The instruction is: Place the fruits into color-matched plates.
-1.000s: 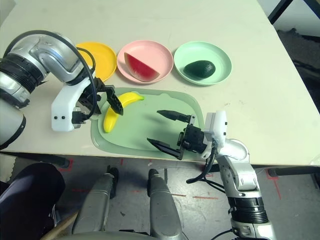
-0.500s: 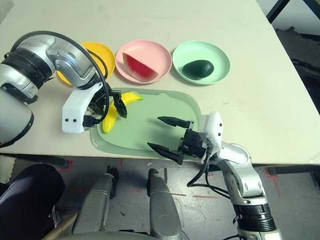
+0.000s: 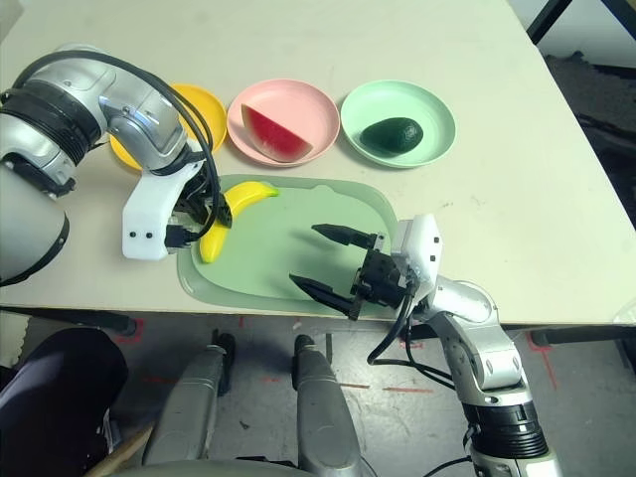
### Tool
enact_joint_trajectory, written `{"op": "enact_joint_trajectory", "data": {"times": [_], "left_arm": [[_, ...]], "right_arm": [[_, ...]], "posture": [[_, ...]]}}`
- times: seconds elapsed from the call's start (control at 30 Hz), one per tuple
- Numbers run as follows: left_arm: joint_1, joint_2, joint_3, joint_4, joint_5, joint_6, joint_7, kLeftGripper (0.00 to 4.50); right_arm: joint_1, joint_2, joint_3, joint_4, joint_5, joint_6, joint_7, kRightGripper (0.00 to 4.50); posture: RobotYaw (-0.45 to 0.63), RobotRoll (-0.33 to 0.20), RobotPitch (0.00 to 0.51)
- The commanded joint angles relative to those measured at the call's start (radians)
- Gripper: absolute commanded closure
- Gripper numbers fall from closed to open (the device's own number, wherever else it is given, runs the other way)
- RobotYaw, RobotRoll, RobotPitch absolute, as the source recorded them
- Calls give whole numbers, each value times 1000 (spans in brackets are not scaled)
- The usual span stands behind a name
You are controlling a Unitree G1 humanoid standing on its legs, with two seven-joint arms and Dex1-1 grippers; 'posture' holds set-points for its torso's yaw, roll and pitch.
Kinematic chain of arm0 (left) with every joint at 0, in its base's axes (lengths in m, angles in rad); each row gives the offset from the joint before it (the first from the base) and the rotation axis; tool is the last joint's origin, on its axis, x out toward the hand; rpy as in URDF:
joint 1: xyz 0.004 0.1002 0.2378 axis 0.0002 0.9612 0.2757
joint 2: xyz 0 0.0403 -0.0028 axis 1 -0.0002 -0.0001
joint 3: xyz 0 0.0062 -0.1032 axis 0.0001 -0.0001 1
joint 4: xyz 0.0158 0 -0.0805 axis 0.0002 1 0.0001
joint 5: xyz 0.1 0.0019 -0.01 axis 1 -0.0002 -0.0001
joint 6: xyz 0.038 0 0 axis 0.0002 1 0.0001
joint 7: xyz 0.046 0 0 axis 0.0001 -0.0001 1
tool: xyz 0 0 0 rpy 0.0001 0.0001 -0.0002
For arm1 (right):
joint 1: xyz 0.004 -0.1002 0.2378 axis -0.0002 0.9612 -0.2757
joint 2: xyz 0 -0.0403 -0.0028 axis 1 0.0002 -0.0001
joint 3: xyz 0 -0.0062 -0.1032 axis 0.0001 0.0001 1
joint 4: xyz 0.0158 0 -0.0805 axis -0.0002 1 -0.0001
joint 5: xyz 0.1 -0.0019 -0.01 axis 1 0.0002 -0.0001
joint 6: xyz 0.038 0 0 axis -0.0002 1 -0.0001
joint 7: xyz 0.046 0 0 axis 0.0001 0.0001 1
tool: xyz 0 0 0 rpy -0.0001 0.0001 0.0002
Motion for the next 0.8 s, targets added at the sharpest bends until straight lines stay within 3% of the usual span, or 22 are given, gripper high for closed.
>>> {"op": "enact_joint_trajectory", "data": {"times": [0.03,0.37,0.5,0.67,0.8], "left_arm": [[-43,18,-1,32,28,-7,53,3017],[-137,51,108,196,-91,-7,53,3017],[-132,82,195,248,-182,58,-67,3017],[-66,145,374,239,-362,253,-327,3017],[-6,200,486,186,-449,406,-451,3017]], "right_arm": [[14,-4,18,-21,4,5,12,0],[2,2,38,-2,-8,-10,30,0],[-12,12,35,3,-6,-18,24,0],[-20,47,28,-19,-11,-7,-48,0],[5,75,44,-81,-27,19,-133,0]], "posture": [[-156,0,344],[-131,0,331],[-124,0,327],[-105,0,322],[-86,0,320]]}}
